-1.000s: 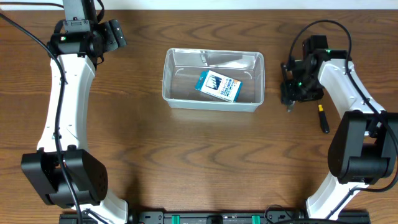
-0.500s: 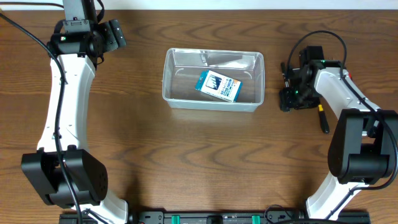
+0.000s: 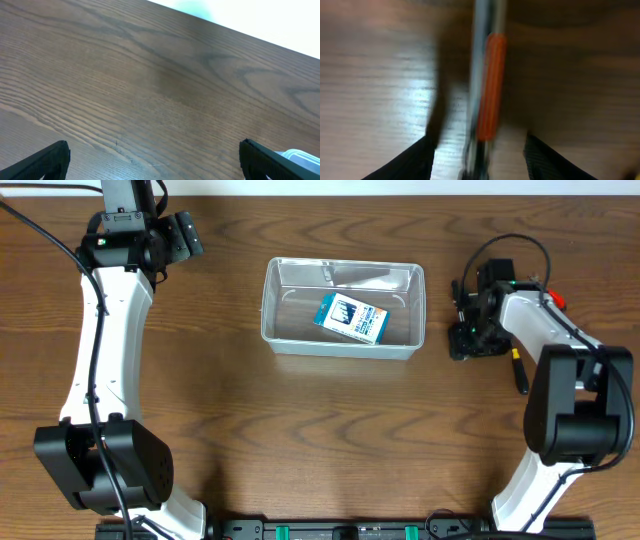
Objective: Pack container
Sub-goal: 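Move the right gripper to the black screwdriver and grasp its shaft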
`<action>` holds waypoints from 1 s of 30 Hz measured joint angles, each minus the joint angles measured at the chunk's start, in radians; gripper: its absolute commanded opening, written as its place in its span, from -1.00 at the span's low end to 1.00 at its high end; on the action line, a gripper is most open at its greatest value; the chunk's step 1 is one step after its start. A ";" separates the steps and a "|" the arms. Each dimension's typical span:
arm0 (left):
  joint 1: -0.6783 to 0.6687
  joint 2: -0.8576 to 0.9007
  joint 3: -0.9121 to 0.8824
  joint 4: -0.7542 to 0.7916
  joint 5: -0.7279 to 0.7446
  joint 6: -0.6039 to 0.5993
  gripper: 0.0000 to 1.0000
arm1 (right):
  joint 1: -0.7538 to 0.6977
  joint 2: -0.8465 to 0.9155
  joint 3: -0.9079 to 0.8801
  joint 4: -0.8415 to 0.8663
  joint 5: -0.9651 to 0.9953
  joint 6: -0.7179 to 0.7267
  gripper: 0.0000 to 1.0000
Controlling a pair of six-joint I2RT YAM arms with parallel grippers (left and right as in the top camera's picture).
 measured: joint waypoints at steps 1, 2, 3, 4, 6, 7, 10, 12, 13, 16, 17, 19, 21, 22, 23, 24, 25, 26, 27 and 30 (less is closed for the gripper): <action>0.000 0.000 0.000 0.000 0.000 0.000 0.97 | 0.000 0.000 0.000 0.003 -0.001 0.001 0.08; 0.000 0.000 0.000 0.000 0.000 0.000 0.96 | 0.000 0.001 0.000 0.004 0.003 0.002 0.01; 0.000 0.000 0.000 0.000 0.000 0.000 0.96 | 0.000 0.001 0.000 0.005 0.005 0.005 -0.10; 0.000 0.000 0.000 0.000 0.000 0.000 0.96 | 0.000 0.001 0.000 0.006 0.005 0.008 -0.29; 0.000 0.000 0.000 0.000 0.000 0.000 0.96 | -0.002 0.001 0.000 0.008 0.005 0.014 -0.47; 0.000 0.000 0.000 0.000 0.000 0.000 0.96 | -0.002 0.001 0.000 0.010 0.005 0.018 -0.53; 0.000 0.000 0.000 0.000 0.000 0.000 0.96 | -0.002 0.001 0.000 0.011 0.005 0.028 -0.66; 0.000 0.000 0.000 0.000 0.000 0.000 0.96 | -0.002 0.001 0.000 0.011 0.005 0.031 -0.78; 0.000 0.000 0.000 0.000 0.000 0.000 0.96 | -0.002 0.001 0.000 0.011 0.005 0.032 -0.83; 0.000 0.000 0.000 0.000 0.000 0.000 0.96 | -0.002 0.001 0.000 0.011 0.004 0.034 -0.98; 0.000 0.000 0.000 0.000 0.000 0.000 0.96 | -0.002 0.001 0.000 0.011 0.005 0.034 -0.98; 0.000 0.000 0.000 0.000 0.000 0.000 0.96 | -0.002 0.001 0.000 0.010 0.005 0.034 -0.97; 0.000 0.000 0.000 0.000 0.000 0.000 0.96 | -0.002 0.001 0.002 0.009 0.005 0.034 -0.98; 0.000 0.000 0.000 0.000 0.000 0.000 0.96 | -0.002 0.001 0.005 0.002 0.005 0.034 -0.97; 0.000 0.000 0.000 0.000 0.000 0.000 0.96 | -0.002 0.003 0.009 -0.003 0.005 0.034 -0.97; 0.000 0.000 0.000 0.000 0.000 0.000 0.96 | -0.002 0.004 0.013 -0.009 0.005 0.034 -0.98; 0.000 0.000 0.000 0.000 0.000 0.000 0.96 | -0.002 0.005 0.022 -0.022 0.005 0.034 -0.97; 0.000 0.000 0.000 0.000 0.000 0.000 0.96 | -0.002 0.006 0.032 -0.036 0.005 0.034 -0.98; 0.000 0.000 0.000 0.000 0.000 0.000 0.96 | -0.002 0.007 0.051 -0.060 0.005 0.034 -0.97; 0.000 0.000 0.000 0.000 0.000 0.000 0.96 | -0.002 0.013 0.139 -0.117 0.005 0.033 -0.97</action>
